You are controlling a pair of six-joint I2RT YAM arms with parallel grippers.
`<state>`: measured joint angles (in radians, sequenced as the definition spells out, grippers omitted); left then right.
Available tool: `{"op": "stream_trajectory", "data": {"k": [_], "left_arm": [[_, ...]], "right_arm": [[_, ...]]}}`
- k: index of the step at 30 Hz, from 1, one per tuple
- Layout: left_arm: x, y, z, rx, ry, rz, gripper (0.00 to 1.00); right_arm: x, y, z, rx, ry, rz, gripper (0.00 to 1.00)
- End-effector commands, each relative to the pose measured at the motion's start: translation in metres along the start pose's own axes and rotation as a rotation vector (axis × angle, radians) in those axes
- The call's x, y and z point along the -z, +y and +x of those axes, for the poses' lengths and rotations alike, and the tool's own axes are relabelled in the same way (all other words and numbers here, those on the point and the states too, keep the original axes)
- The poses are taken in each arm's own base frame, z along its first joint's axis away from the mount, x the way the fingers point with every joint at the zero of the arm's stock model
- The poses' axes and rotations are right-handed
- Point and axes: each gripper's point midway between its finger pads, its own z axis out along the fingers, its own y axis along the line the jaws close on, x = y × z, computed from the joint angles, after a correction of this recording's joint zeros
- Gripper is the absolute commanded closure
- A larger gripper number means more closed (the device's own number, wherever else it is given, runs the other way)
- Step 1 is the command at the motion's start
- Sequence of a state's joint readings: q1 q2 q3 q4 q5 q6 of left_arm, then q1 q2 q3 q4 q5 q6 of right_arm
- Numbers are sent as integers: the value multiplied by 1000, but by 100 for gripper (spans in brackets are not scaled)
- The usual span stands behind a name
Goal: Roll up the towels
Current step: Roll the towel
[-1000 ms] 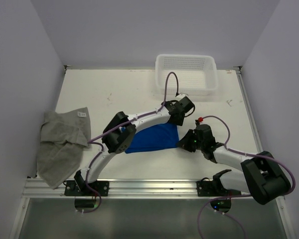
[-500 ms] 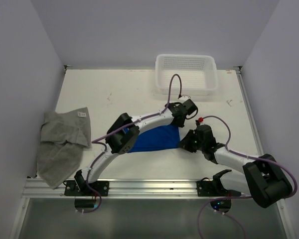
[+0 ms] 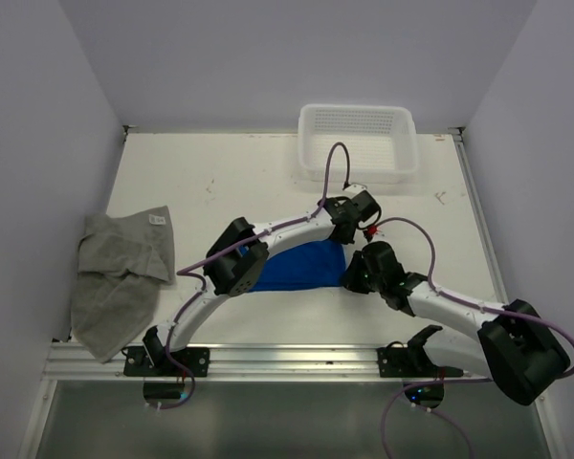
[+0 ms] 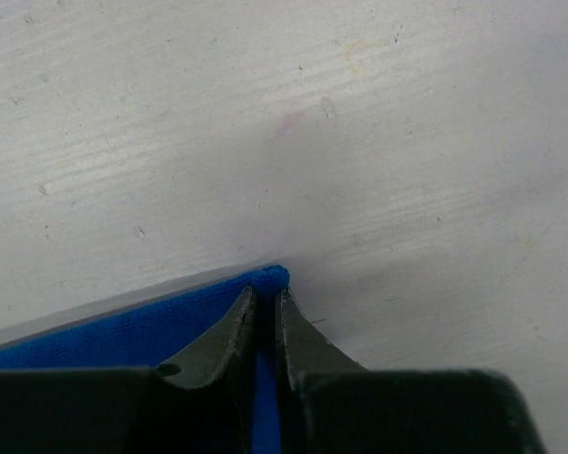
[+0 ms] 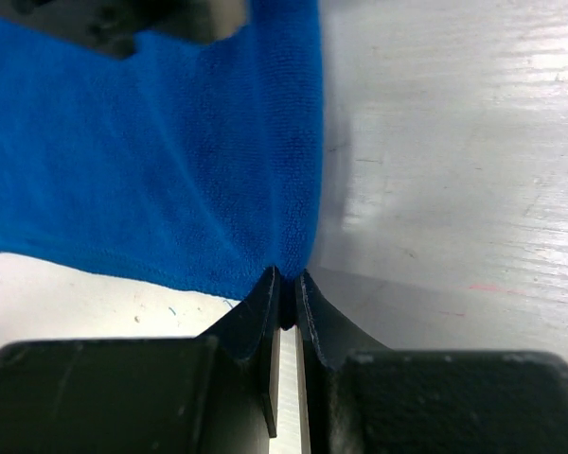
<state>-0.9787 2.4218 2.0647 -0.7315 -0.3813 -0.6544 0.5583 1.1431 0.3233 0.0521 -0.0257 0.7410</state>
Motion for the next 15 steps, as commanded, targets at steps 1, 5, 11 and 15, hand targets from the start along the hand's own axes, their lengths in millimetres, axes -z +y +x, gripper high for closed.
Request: {"op": "stream_trajectory", "data": {"k": [1, 5, 11, 15], "left_arm": [[2, -11, -2, 21, -2, 25, 88], [14, -13, -20, 67, -30, 73, 95], [37, -17, -47, 147, -112, 185, 100], [45, -17, -55, 181, -140, 235, 100]], "right_arm": [[4, -5, 6, 109, 9, 92, 99], [10, -1, -2, 146, -37, 123, 100], [21, 2, -12, 195, -86, 159, 100], [30, 5, -16, 244, -106, 192, 100]]}}
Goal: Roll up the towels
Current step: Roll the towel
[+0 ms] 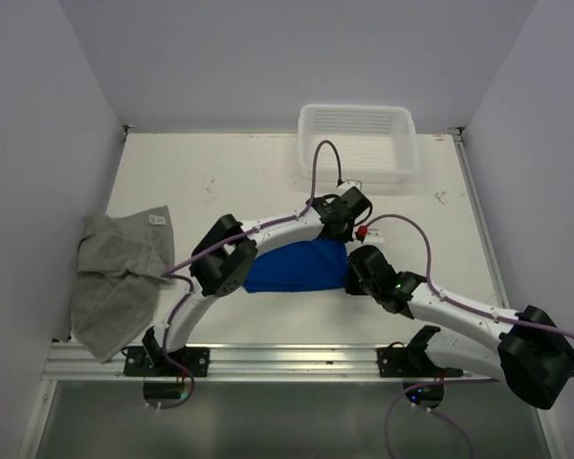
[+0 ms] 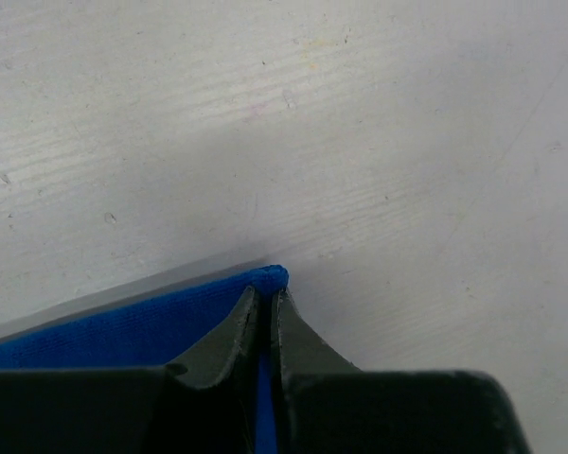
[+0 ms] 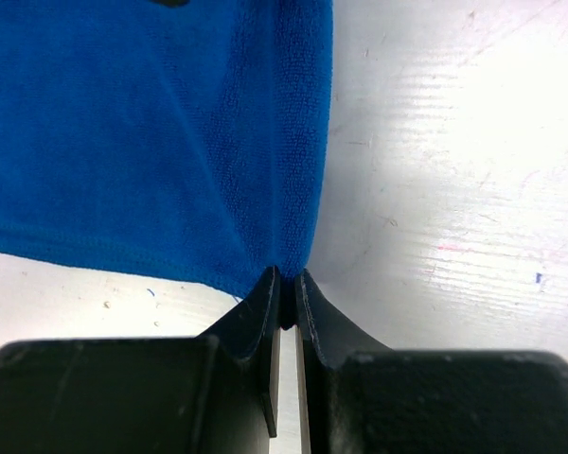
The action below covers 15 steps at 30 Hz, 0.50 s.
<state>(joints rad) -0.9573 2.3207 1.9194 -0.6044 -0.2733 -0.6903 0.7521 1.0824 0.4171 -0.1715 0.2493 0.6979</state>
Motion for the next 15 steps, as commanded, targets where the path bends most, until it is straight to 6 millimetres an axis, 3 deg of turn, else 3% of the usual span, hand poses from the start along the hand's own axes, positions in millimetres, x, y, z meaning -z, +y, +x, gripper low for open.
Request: {"op": "stream_trajectory", "data": {"k": [1, 5, 6, 15], "left_arm": [[32, -20, -56, 108, -163, 139, 100], [43, -24, -67, 146, -200, 209, 100], [42, -22, -61, 147, -187, 221, 100], [44, -22, -72, 156, -230, 286, 100]], "right_arm": [[13, -2, -16, 64, -52, 55, 100], [18, -5, -17, 103, -58, 100, 100], [20, -6, -18, 116, -59, 123, 100], [33, -16, -25, 154, -82, 247, 100]]}}
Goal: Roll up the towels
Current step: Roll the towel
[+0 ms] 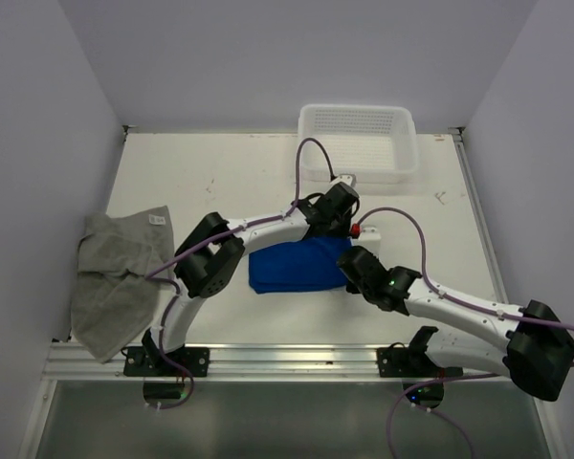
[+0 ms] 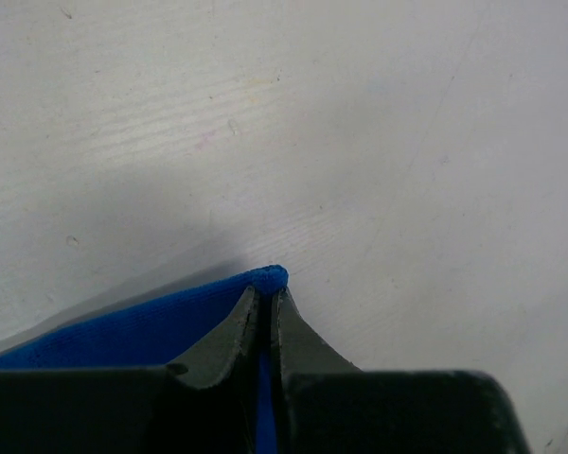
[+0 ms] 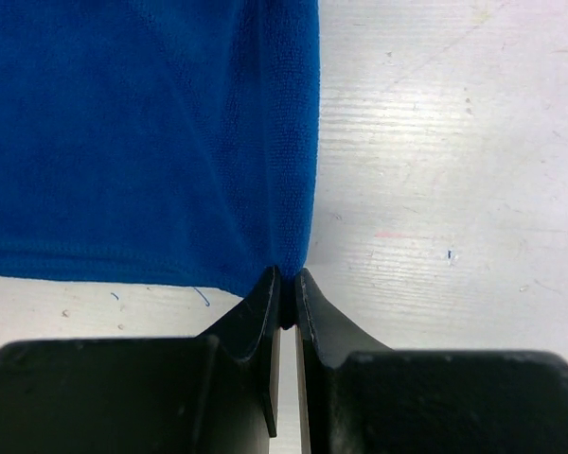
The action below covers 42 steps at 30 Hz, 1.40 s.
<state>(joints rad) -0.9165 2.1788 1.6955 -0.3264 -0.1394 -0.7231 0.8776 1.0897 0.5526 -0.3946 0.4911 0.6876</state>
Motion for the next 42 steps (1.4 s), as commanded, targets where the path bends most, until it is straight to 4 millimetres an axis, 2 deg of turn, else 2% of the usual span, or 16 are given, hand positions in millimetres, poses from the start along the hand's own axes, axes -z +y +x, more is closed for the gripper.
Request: {"op": "stream_trajectory", "data": {"k": [1, 5, 9, 16, 20, 32, 35, 42], "left_arm": [[20, -22, -52, 41, -154, 100, 100], [21, -24, -52, 44, -159, 139, 100], [22, -15, -50, 46, -158, 146, 100], [28, -6, -50, 27, -176, 153, 100], [25, -3, -47, 17, -164, 152, 100], [29, 16, -44, 18, -163, 133, 100], [30, 20, -46, 21, -167, 132, 100], [34, 20, -52, 19, -177, 145, 100]], "right_arm": [[9, -14, -6, 19, -20, 93, 100], [8, -15, -6, 39, -3, 118, 100], [2, -15, 0, 52, 19, 134, 100], [-9, -5, 6, 57, 35, 113, 100], [-12, 3, 5, 71, 43, 102, 100], [-6, 18, -4, 75, 14, 63, 100], [-5, 18, -8, 118, 3, 106, 100], [-7, 25, -3, 208, -9, 187, 100]]}}
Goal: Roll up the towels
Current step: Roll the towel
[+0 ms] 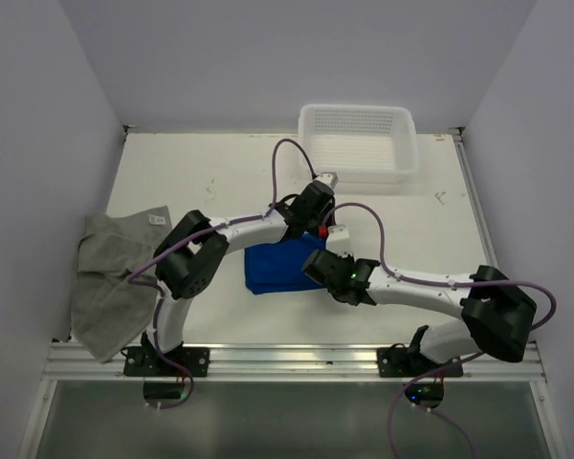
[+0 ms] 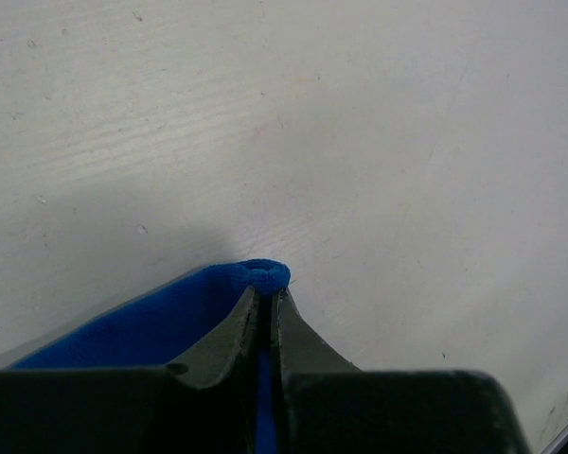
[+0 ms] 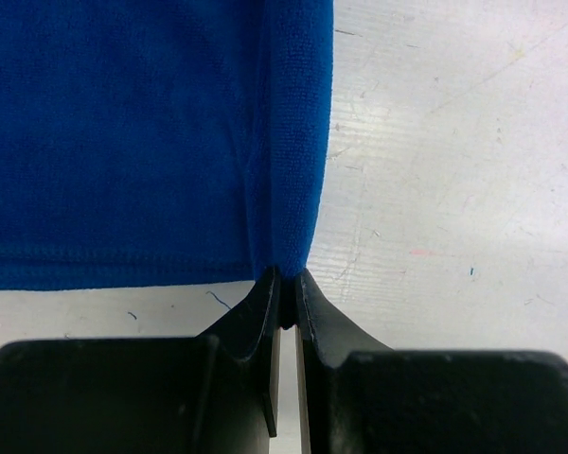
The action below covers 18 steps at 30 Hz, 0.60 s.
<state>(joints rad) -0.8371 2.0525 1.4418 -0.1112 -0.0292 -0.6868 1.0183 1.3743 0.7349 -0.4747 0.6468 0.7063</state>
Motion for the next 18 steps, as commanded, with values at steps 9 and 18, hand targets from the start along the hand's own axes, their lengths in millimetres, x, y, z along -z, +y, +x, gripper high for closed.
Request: {"op": "stream_trajectory", "data": {"k": [9, 18], "left_arm": [[20, 8, -34, -20, -119, 16, 100], [12, 24, -32, -20, -121, 2, 100]], "right_arm": [[-5, 15, 7, 35, 8, 51, 100], [-11, 30, 10, 6, 18, 2, 96]]}}
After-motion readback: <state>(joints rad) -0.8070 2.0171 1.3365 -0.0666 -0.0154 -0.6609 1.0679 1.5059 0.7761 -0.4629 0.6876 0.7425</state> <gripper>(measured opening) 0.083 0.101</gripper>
